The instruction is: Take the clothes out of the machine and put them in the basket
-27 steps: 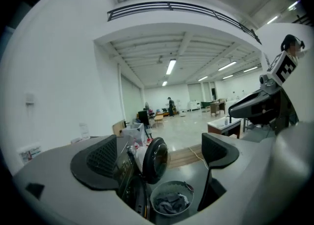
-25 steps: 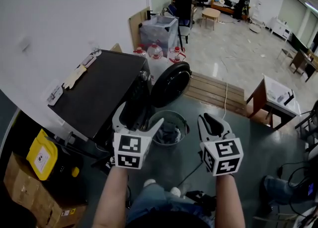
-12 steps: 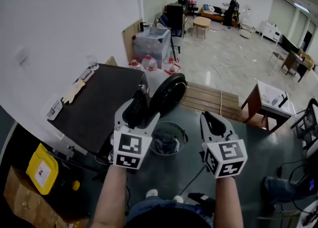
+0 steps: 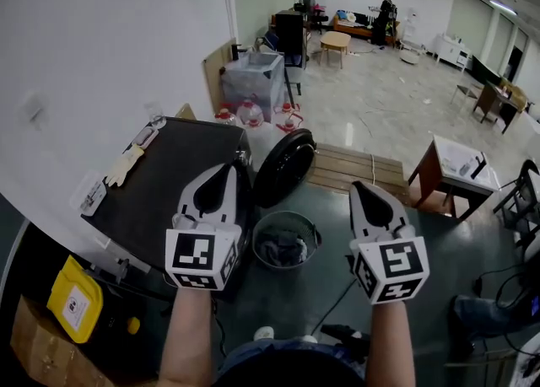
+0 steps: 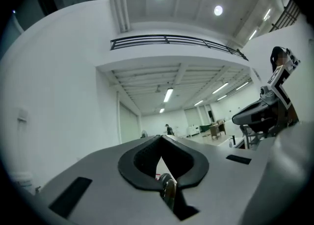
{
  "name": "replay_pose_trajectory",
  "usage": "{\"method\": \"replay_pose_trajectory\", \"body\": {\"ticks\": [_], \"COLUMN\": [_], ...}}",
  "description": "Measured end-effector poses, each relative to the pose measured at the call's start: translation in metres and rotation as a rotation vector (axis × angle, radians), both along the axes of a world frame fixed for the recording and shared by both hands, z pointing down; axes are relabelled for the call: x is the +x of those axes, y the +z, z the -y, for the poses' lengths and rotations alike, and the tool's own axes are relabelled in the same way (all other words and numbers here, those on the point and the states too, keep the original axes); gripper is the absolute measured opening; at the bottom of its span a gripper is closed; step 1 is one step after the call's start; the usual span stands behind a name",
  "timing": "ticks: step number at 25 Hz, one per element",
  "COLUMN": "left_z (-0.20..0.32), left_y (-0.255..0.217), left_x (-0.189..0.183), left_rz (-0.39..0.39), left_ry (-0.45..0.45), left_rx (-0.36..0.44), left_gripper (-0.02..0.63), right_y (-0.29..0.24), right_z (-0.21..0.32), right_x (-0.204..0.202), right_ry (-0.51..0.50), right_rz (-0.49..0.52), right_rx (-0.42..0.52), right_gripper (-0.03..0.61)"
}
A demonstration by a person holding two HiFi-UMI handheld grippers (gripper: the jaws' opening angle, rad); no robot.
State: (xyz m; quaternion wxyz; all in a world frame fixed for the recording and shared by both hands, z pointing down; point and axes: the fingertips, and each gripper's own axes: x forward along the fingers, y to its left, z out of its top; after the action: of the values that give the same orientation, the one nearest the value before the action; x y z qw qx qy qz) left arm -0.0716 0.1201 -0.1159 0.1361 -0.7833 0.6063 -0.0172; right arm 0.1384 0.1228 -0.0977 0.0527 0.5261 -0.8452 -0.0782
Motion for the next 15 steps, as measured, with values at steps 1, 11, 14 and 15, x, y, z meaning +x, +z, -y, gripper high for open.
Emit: {"method": "replay_pose_trajectory", "body": {"ticks": [1, 11, 14, 15], "left_z": [0.0, -0.002, -0.001, 0.0], "left_y": [-0.001, -0.008, -0.011, -0.011], "left_x": [-0.002, -0.012, -0.013, -0.012], "left_rz": [-0.002, 0.007, 0.014, 0.02], "left_ry": [-0.001, -0.021, -0.018, -0.017], "left_rx": [0.004, 0.029, 0.031, 0.031], "left_gripper": [0.002, 0.002, 0.002, 0.002], "right_y": [-0.003, -0.009, -0.013, -0.014], "right_z": [-0.001, -0.007, -0.006, -0.005], "right_x": [0.001, 0.004, 0.005, 0.006], "right_ry": [0.006, 0.033, 0.039, 0.038], "right_rz": [0.001, -0.026, -0.034, -0.038], "right_rx": [0.016, 0.041, 0.047, 0.049], "right_gripper": [0.002, 0.0, 0.0, 0.0]}}
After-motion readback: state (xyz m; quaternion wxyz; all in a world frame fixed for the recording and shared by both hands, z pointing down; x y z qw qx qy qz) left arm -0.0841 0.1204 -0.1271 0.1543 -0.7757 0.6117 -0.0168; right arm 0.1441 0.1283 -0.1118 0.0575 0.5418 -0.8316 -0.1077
